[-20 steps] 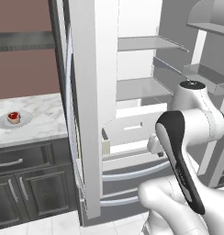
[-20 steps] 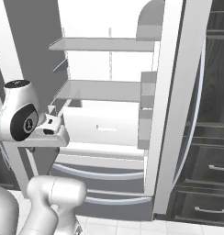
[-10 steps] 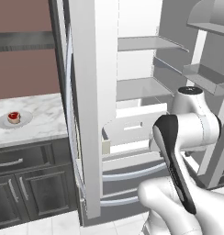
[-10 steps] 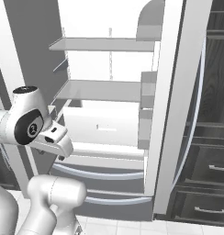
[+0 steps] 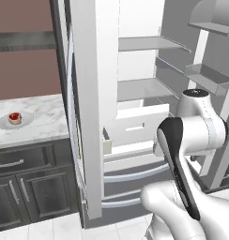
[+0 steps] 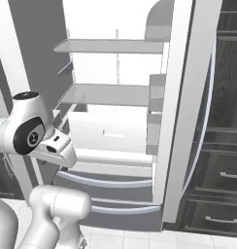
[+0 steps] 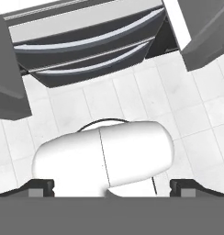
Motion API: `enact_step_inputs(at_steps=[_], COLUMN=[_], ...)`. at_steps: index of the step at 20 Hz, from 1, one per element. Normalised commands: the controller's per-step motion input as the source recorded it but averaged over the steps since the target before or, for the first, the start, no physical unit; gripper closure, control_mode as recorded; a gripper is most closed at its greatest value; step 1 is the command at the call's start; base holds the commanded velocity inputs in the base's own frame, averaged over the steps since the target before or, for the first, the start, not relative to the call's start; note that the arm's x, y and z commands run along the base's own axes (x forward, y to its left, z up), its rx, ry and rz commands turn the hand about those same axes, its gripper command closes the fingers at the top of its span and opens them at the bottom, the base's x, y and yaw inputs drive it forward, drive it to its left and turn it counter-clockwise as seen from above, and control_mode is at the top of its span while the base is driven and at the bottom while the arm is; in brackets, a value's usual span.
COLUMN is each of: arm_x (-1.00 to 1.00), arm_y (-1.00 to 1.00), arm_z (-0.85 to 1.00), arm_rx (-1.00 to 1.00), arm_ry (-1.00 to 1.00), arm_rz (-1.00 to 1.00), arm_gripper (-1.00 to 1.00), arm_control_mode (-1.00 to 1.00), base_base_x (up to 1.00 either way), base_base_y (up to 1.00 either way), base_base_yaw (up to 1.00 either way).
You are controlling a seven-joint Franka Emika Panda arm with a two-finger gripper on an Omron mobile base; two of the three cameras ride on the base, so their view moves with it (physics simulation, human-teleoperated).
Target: Place one of the steaks on the plate and the other in the bowl. Then place the bowl in the fridge.
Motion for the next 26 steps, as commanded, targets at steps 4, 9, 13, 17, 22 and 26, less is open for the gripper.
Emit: enact_step_inputs(at_steps=[4, 9, 13, 17, 22, 26], arm_x=[0.0, 0.0, 0.0, 0.0, 0.0, 0.0], arm_y=[0.0, 0.0, 0.0, 0.0, 0.0, 0.0], arm_z=[0.0, 0.0, 0.0, 0.0, 0.0, 0.0], arm_rx=[0.0, 0.0, 0.0, 0.0, 0.0, 0.0], arm_ry=[0.0, 0.0, 0.0, 0.0, 0.0, 0.0], arm_rz=[0.0, 0.0, 0.0, 0.0, 0.0, 0.0], arm_gripper=[-1.0, -1.0, -1.0, -1.0, -1.0, -1.0], arm_control_mode=[1.0, 1.0, 1.0, 1.0, 1.0, 1.0], base_base_x=[-0.67, -0.17, -0.11, -0.13, 0.0, 0.15], base_base_y=[0.33, 0.83, 1.0, 1.0, 1.0, 1.0], base_base_yaw=[0.0, 0.0, 0.0, 0.0, 0.0, 0.0])
